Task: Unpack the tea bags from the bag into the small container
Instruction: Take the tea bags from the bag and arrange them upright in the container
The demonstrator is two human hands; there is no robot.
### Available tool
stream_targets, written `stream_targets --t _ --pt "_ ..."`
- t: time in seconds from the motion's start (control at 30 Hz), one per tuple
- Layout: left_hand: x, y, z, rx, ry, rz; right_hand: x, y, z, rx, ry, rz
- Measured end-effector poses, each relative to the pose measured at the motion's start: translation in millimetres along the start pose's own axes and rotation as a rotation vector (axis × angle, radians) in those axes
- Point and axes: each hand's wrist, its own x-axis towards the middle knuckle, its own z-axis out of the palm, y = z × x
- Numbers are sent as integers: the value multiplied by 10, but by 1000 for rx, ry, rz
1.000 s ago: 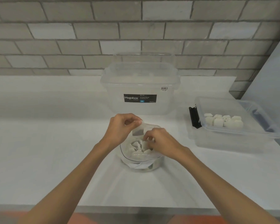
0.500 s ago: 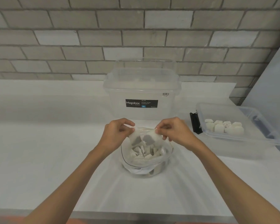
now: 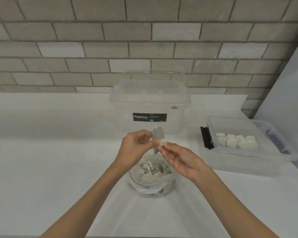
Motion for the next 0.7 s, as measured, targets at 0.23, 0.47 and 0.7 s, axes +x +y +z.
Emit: stream_targets --t 0.23,0.47,0.7 --pt "70 110 -67 246 13 117 -118 -306 103 -1141 194 -659" --pt "150 278 -98 385 -161 207 -288 -619 315 -1604 -8 -884" --pt "301 464 63 385 -215 290 -460 -993 156 -1590 120 -869"
